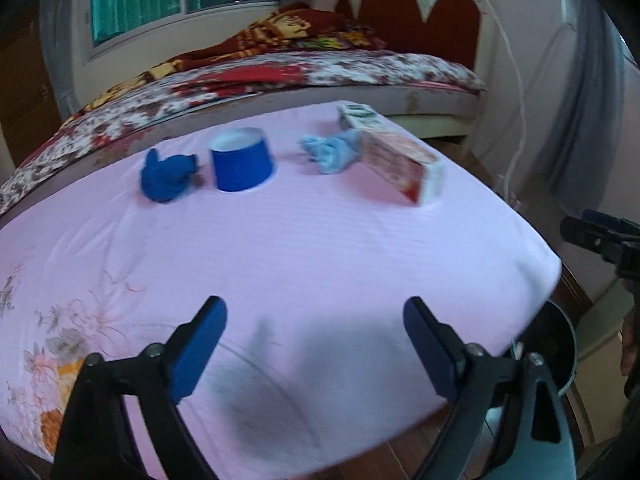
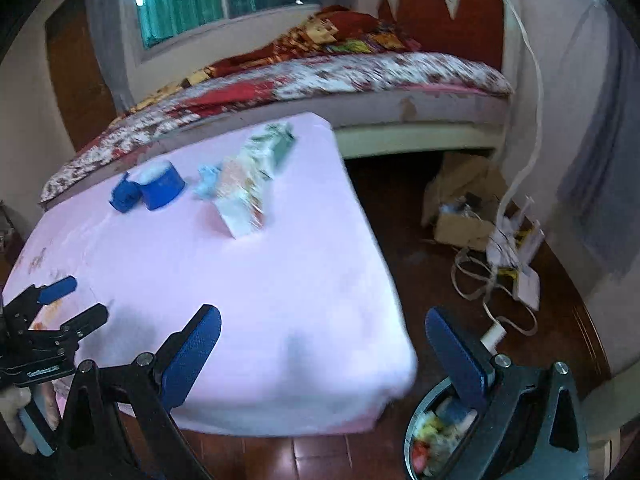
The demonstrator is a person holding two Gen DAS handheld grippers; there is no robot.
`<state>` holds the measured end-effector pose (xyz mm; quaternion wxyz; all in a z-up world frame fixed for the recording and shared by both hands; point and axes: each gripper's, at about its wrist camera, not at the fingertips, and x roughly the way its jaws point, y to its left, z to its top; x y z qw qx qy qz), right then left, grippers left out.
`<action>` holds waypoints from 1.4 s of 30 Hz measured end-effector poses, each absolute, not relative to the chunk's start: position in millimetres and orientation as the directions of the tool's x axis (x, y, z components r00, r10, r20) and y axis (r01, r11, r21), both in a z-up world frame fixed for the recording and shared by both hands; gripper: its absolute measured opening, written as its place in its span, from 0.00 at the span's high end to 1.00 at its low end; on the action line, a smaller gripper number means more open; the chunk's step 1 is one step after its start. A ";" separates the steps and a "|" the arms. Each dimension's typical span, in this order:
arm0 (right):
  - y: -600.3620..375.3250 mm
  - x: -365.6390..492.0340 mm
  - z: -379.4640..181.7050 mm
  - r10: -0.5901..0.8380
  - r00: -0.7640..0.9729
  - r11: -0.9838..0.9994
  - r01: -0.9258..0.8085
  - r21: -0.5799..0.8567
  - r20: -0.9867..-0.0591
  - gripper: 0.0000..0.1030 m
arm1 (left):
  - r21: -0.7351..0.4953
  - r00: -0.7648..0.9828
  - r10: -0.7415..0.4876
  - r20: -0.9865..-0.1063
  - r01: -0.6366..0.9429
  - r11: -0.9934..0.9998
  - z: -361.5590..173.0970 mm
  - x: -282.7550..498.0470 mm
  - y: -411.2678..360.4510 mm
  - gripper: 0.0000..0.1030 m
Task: Collect trash
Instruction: 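Move both tools back over the table, then grasp the blue cup with the left gripper while the right gripper grasps the milk carton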
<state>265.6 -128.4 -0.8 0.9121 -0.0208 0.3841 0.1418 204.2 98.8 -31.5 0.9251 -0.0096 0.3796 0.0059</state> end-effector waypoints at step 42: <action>-41.4 370.5 -27.2 0.295 0.614 0.921 -0.387 0.046 -0.732 0.64 | -0.002 0.715 0.016 -0.699 -0.025 1.000 -37.1 355.9 151.3 0.25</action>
